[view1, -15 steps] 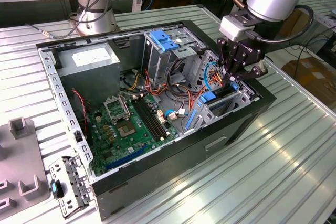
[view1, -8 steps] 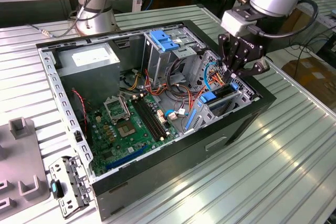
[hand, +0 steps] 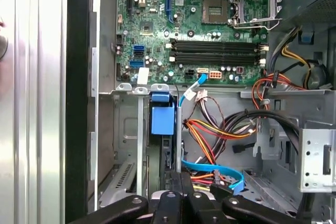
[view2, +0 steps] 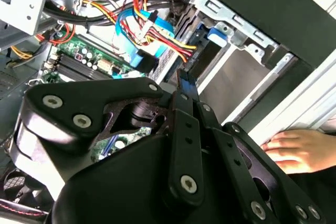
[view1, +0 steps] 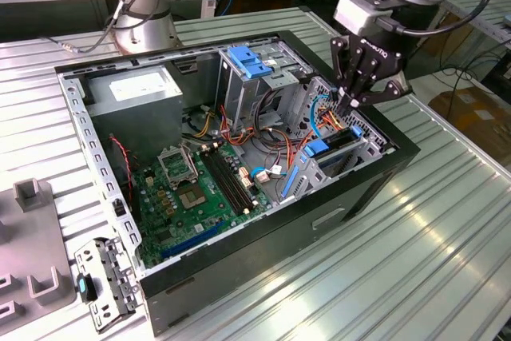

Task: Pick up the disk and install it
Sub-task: 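Insert the second disk wire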

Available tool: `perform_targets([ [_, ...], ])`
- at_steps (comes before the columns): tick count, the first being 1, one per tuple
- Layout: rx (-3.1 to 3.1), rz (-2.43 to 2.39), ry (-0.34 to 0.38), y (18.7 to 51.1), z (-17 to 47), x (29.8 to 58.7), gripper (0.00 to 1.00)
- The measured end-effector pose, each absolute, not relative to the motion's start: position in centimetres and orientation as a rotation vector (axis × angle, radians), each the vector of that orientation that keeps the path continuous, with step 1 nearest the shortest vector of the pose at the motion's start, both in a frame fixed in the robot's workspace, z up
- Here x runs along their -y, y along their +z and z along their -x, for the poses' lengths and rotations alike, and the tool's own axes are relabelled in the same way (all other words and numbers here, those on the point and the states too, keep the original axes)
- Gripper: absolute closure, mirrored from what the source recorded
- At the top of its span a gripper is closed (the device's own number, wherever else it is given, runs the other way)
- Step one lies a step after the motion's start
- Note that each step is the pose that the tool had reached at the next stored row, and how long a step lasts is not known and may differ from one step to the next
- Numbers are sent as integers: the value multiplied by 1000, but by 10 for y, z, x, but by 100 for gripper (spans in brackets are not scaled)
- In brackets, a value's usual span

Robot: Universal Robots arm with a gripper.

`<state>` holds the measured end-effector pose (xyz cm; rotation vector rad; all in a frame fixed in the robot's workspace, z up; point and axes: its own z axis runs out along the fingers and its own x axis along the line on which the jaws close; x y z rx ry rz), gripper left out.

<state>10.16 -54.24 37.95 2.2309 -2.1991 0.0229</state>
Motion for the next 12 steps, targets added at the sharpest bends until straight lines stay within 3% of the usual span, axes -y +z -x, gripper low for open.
perform_targets([
  [12,2196,-2227,18,399,-97,533,89],
])
